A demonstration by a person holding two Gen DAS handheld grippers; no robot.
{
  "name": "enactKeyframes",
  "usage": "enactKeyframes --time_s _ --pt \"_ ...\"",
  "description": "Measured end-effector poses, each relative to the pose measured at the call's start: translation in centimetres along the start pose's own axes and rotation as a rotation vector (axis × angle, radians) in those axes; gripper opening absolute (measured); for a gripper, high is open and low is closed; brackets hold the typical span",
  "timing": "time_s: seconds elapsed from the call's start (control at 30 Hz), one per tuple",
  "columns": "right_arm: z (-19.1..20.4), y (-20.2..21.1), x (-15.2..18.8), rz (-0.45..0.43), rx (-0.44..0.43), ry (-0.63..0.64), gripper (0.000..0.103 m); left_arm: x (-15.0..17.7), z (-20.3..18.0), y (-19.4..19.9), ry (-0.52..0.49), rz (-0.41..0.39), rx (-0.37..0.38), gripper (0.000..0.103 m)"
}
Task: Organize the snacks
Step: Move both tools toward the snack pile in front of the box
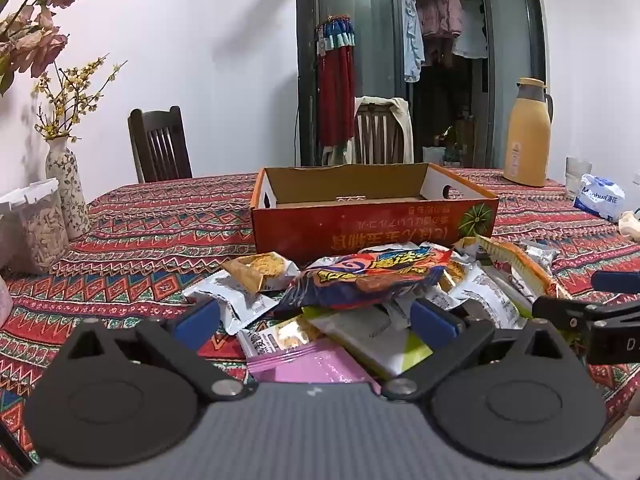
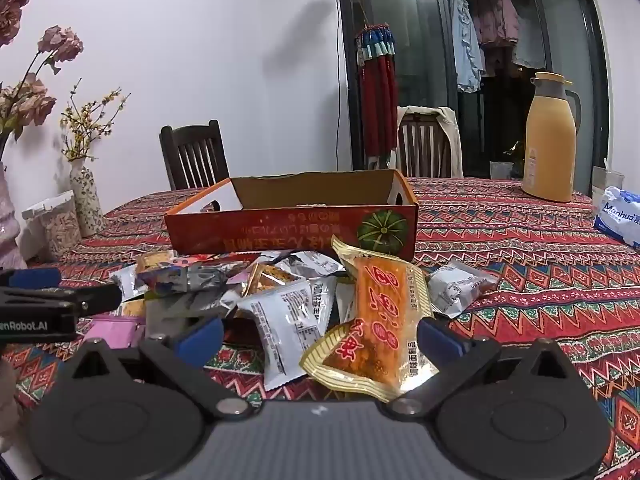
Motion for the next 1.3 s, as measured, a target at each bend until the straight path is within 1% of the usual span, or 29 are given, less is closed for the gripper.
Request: enactKeyframes --time_s 0.03,0.1,0.13,0.2,0.3,0.33,0.53,0.67,1.3 --pt "0.04 0.07 -0.05 -0.014 0.005 0.003 0.103 -0.01 0.11 -0.07 0.001 0.001 -0.002 0.103" --pt "0.1 0.1 -0.07 -0.014 0.004 0.001 0.103 -0.08 -0.54 0.22 -0.016 -0.002 -0.003 0.103" --pt "0.1 0.12 -0.07 -0.015 0.004 0.0 0.103 -0.05 -0.25 0.29 0.0 -0.009 0.006 0.103" --pt "0.06 0.16 -0.06 -0.014 0.004 -0.002 0.103 -0.06 -0.14 0.32 0.0 -0.007 0.005 0.103" --pt "-0.14 0.24 0.01 -0.012 0.003 -0.006 0.103 -0.07 0.05 0.35 0.001 -0.003 0.007 0.103" --pt "0.6 0.19 0.07 -0.008 0.009 0.01 0.103 0.11 -0.46 0.07 -0.004 -0.001 0.009 0.103" --pt "-0.06 0.21 0.12 0.002 0.016 0.008 0.103 0.35 -0.49 0.01 0.002 0.003 0.014 0.103" --pt "0.17 0.12 0.34 0.007 0.022 0.012 0.103 0.57 -0.18 0.19 0.006 0.009 0.021 0.103" --pt "0.41 0.1 0.77 0.018 0.021 0.01 0.103 0.82 0.02 0.36 0.018 0.014 0.024 0.103"
Point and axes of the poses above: each gripper's, at about its wrist camera, not at the fingertips, and y roughly against the way its jaws point, z to its left, x to its underside, the point moved 6 cm from there along -y, roughly the way its jaws point, and after that the axes turned 13 degrees about x, right-handed, at the moved point
